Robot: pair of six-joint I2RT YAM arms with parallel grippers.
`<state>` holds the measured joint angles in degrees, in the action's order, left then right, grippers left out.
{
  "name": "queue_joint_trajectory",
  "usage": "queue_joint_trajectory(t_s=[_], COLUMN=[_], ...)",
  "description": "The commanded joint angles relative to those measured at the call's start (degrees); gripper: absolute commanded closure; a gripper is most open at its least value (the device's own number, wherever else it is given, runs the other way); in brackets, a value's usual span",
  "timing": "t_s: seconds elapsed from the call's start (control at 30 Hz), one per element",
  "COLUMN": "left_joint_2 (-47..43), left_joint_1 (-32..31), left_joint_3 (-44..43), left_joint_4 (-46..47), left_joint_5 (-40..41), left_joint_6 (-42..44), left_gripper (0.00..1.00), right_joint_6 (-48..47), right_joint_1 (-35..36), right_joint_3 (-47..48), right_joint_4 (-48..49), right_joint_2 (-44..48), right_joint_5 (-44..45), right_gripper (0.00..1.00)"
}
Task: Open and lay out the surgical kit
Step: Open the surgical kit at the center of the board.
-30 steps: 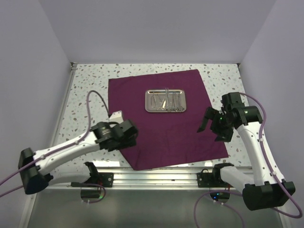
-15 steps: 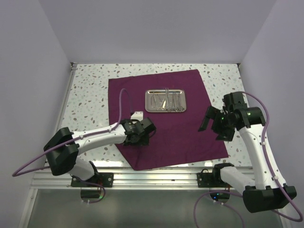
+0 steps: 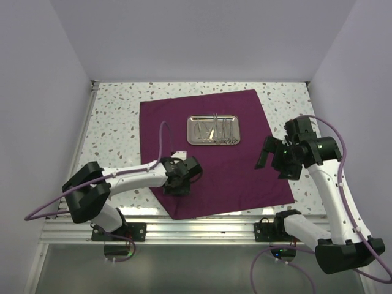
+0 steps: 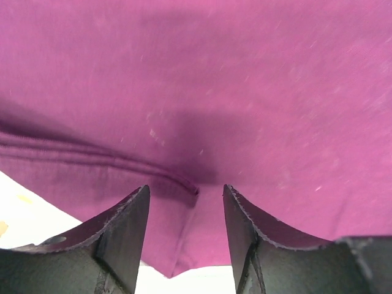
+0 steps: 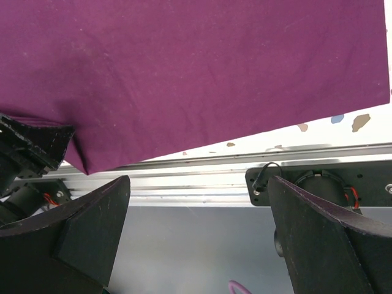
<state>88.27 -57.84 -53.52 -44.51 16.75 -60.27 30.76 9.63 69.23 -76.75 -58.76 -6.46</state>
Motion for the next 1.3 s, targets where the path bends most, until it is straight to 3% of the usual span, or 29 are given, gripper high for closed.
queue_joint_trajectory(t_s=[0.0,0.3,0.4,0.43,0.53,0.77,1.0,1.07,1.13,1.17,1.2,1.27], left_joint_2=[-2.93,-0.82,0.50,1.20,1.56,-5.73,-12.14,-14.25,-17.86,-18.91,-20.84,-22.26], left_joint_1=[-1.30,-2.80,-2.80,-2.80,-2.80,-3.41,-6.23,-6.23,-6.75,-7.10,-7.80,-8.25], left_joint_3=[1.92,3.42,2.54,2.45,2.01,2.98,2.80,4.99,6.66,6.93,7.20,6.24], left_joint_4=[-0.75,0.74,0.22,-0.48,-2.50,-11.99,-30.97,-30.99,-30.99,-30.99,-30.99,-30.99], left_joint_5=[-0.76,-0.23,1.17,1.79,2.58,3.64,5.31,2.68,0.14,-0.31,-0.49,-0.14], left_joint_6=[-2.83,-4.68,-4.68,-4.68,-5.64,-13.37,-24.19,-25.68,-29.53,-30.68,-32.96,-34.21], left_gripper=[0.45,0.52,0.69,0.81,1.00,1.00,0.99,0.89,0.68,0.49,0.01,0.00], right_joint_6=[-1.23,-1.67,-1.93,-1.94,-2.29,-2.46,-1.94,-1.94,-1.93,-2.02,-1.94,-2.02], right_joint_1=[0.92,3.38,4.17,4.43,5.48,7.77,10.93,12.08,13.13,13.48,13.84,14.89], right_joint_3=[1.26,1.69,2.05,2.31,2.92,5.47,6.00,6.79,7.75,7.93,8.20,8.20], right_joint_4=[-0.42,-0.42,-0.42,-0.42,-0.59,-0.42,0.90,1.25,1.52,1.78,1.95,2.48], right_joint_2=[-0.12,-0.74,-1.00,-0.92,-1.09,-2.14,-3.20,-3.81,-4.34,-4.43,-4.52,-4.43], right_joint_5=[1.27,3.03,3.65,3.73,4.26,4.96,3.12,2.51,2.15,1.63,1.36,1.01], right_gripper=[0.02,0.02,0.02,0.02,0.02,0.02,0.02,0.02,0.01,0.02,0.02,0.02])
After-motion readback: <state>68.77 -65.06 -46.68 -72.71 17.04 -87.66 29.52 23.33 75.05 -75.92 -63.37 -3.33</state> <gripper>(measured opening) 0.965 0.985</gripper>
